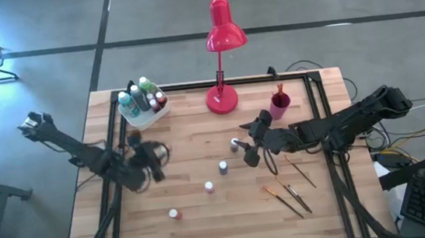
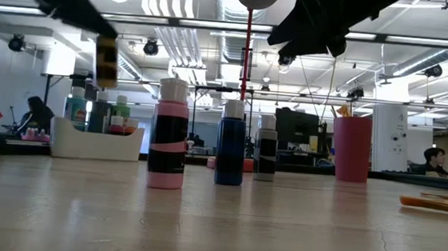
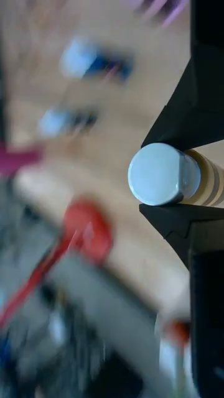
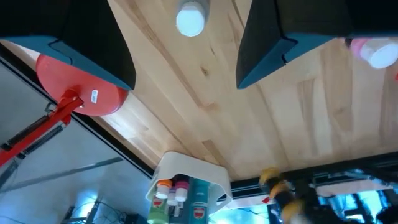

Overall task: Pick & Place Paint Supplies
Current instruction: Put the yellow paint bottle into the white bin

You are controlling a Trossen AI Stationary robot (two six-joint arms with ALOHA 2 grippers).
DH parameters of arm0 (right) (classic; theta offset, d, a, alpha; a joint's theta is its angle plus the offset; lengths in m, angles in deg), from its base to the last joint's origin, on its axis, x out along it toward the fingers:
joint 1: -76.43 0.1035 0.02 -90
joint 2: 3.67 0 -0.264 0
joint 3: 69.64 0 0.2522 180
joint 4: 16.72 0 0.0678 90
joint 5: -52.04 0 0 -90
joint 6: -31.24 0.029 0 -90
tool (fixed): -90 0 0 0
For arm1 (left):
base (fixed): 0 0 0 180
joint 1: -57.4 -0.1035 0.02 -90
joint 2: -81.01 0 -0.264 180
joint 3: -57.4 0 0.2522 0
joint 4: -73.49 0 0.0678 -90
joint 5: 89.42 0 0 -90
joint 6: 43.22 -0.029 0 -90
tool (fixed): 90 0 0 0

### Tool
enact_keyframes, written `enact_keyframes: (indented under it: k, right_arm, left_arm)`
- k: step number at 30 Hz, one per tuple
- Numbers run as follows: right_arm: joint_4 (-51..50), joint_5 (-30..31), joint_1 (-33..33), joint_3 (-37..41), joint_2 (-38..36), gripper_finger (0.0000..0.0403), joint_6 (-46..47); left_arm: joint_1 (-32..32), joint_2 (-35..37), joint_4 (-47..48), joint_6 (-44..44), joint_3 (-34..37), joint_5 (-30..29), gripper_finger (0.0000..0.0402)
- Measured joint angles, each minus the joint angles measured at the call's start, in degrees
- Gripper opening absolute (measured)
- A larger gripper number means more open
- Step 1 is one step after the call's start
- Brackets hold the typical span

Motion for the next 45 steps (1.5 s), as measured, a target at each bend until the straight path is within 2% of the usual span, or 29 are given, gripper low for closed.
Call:
enact_keyframes:
  k: [3, 9, 18, 23, 28, 36, 45]
  right_arm:
    - [0.10, 0.00, -1.01, 0.00, -0.02, 0.0278, 1.47]
    - [0.34, -0.02, -2.13, 0.00, 0.00, 0.0296, 1.62]
    - [0.43, -0.07, -2.43, 0.00, 0.00, 0.0311, 1.45]
    - [0.41, -0.11, -2.43, 0.01, 0.00, 0.0304, 1.19]
    - [0.39, -0.12, -2.43, 0.00, 0.00, 0.0287, 0.47]
    - [0.39, -0.09, -2.82, 0.00, 0.00, 0.0272, 0.05]
    - [0.39, -0.05, -3.09, 0.02, 0.00, 0.0295, 0.07]
  left_arm:
    - [-4.79, 3.10, 2.46, -1.40, -2.14, -4.55, 0.0120]
    - [-20.13, 7.95, 2.03, -5.90, -1.76, -1.88, 0.0120]
    - [-43.78, 11.65, -5.19, -13.80, 2.48, 12.80, 0.0120]
    - [-53.06, 12.16, -10.96, -15.84, 7.72, 16.98, 0.0120]
    - [-58.03, 12.32, -17.89, -16.72, 12.40, 18.48, 0.0120]
    - [-61.94, 12.07, -26.49, -19.03, 18.15, 18.47, 0.0120]
    - [-66.32, 9.13, -35.47, -19.26, 22.57, 20.89, 0.0120]
